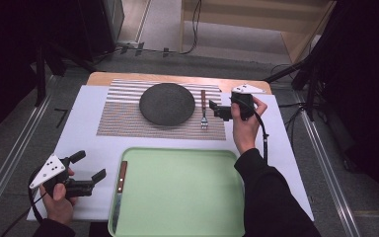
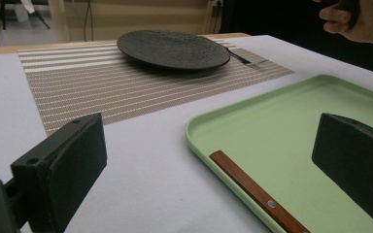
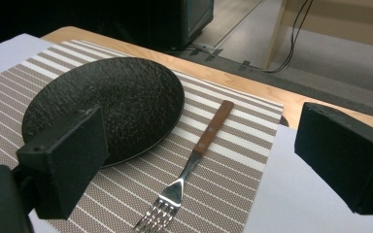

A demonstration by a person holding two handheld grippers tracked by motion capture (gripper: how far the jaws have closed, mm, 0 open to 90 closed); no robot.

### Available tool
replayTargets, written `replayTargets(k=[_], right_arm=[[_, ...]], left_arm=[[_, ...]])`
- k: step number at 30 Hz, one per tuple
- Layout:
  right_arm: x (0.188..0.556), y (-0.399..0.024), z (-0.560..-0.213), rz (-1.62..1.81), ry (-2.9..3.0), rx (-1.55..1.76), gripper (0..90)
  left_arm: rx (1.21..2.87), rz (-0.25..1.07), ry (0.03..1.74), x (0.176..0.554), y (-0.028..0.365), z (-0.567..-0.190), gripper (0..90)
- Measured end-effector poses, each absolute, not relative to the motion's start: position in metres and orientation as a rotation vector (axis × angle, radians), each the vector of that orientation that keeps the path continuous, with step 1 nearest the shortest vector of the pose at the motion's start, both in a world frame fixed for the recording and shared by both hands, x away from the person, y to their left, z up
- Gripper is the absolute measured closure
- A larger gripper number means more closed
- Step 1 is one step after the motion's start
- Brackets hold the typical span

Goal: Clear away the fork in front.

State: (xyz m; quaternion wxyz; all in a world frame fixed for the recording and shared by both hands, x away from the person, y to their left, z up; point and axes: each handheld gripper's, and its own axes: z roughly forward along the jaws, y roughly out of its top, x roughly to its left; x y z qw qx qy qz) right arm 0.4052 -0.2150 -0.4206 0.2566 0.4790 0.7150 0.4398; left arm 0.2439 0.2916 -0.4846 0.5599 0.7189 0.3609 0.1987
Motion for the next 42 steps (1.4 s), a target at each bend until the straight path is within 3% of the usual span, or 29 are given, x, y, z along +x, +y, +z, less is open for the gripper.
replayTargets(k=[12, 23, 28, 42], right_arm=[[0.442, -0.206, -0.430, 1.137, 1.999, 1.425, 5.1], [0.464, -0.197, -0.436, 1.074, 2.028, 1.505, 21.7], [0.473, -0.192, -0.443, 1.025, 2.052, 1.549, 41.5], [0.492, -0.180, -0.458, 0.934, 2.081, 1.687, 51.6]], left_arm=[[1.694, 0.465, 0.845, 0.243, 0.292, -0.484, 0.0], [1.686, 0.461, 0.847, 0.244, 0.293, -0.484, 0.0], [1.684, 0.462, 0.844, 0.244, 0.293, -0.484, 0.0], [1.685, 0.456, 0.839, 0.244, 0.293, -0.484, 0.0]])
